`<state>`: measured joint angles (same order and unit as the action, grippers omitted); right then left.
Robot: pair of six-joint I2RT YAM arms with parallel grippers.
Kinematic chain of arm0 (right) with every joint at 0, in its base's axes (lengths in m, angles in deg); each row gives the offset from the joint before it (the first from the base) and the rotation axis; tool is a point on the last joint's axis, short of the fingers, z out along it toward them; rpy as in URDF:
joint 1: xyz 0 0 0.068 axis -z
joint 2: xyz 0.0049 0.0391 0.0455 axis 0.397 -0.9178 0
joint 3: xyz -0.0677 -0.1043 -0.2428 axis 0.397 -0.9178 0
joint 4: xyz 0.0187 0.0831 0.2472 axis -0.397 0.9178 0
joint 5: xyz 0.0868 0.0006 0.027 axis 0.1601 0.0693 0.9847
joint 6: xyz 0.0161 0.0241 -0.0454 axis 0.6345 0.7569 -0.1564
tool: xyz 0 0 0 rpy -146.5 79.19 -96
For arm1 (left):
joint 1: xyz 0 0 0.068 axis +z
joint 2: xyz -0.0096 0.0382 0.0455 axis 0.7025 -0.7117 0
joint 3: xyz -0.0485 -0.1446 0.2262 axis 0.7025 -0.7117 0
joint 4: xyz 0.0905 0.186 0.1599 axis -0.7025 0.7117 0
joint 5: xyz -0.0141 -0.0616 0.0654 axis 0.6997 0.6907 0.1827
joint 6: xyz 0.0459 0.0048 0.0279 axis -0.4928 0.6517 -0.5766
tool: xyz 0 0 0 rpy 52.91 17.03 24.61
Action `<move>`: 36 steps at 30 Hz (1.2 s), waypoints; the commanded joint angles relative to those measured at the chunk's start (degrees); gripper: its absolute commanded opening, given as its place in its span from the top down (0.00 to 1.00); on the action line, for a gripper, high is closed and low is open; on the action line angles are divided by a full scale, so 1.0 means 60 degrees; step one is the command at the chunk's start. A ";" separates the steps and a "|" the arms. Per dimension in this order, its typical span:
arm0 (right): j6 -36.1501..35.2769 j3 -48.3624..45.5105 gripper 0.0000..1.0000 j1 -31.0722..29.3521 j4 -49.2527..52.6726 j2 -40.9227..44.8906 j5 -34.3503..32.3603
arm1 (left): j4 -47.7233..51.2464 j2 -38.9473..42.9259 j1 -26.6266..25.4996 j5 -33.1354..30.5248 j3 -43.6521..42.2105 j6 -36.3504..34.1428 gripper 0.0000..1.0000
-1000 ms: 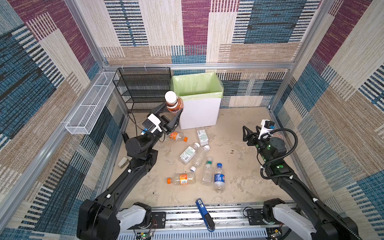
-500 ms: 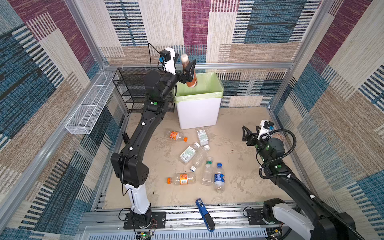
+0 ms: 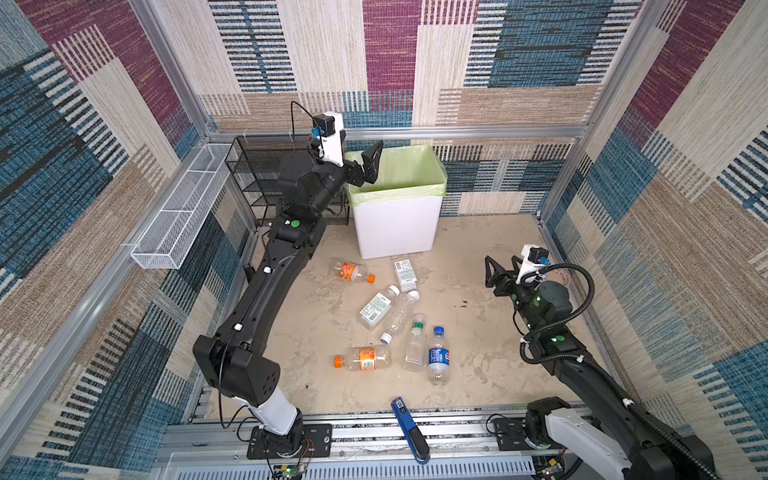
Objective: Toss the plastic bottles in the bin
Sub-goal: 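Lower the left gripper toward the orange-labelled juice bottle beside the bin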
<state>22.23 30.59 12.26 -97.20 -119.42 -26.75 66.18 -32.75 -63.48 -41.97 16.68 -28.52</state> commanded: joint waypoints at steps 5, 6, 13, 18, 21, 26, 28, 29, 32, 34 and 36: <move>0.0152 -0.0113 0.18 -0.0006 -0.0322 -0.0217 0.0221 | 0.0162 0.1639 0.0645 -0.0762 -0.3608 0.0269 0.01; 0.0209 -0.0160 0.18 -0.0004 -0.0402 -0.0294 0.0264 | 0.0109 0.1803 0.0815 -0.0871 -0.4179 0.0708 0.02; 0.0504 -0.0161 0.18 -0.0005 -0.0639 -0.1020 0.0532 | 0.0583 0.2293 0.1051 -0.2737 -0.7105 0.5411 0.07; 0.0768 -0.0285 0.18 -0.0004 -0.0865 -0.1278 0.0606 | 0.1427 0.1614 0.1047 -0.2754 -0.7463 0.7348 0.20; 0.0940 -0.0432 0.18 -0.0004 -0.1012 -0.1377 0.0627 | 0.1718 0.1102 0.1057 -0.3106 -0.7415 0.8360 0.18; 0.1065 -0.0598 0.17 -0.0004 -0.1113 -0.1505 0.0639 | 0.1622 -0.0092 0.1035 -0.2658 -0.6801 0.9734 0.14; 0.1076 -0.0639 0.17 -0.0004 -0.1153 -0.1537 0.0646 | 0.1550 -0.0635 0.0996 -0.2393 -0.6478 1.0127 0.14; 0.1078 -0.0664 0.17 -0.0004 -0.1174 -0.1554 0.0651 | 0.1552 -0.0870 0.0968 -0.2337 -0.6309 1.0232 0.16; 0.1129 -0.0723 0.18 -0.0005 -0.1204 -0.1590 0.0663 | 0.1568 -0.1451 0.0886 -0.2439 -0.6021 1.0643 0.16; 0.1171 -0.0794 0.17 -0.0004 -0.1237 -0.1579 0.0664 | 0.1567 -0.1777 0.0848 -0.2372 -0.5884 1.0831 0.17; 0.1206 -0.0884 0.18 -0.0004 -0.1285 -0.1582 0.0628 | 0.1643 -0.1980 0.0807 -0.2347 -0.5787 1.0900 0.17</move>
<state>28.48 25.67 12.26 -102.34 -128.84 -23.28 76.06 -43.50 -58.52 -56.68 -19.07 33.69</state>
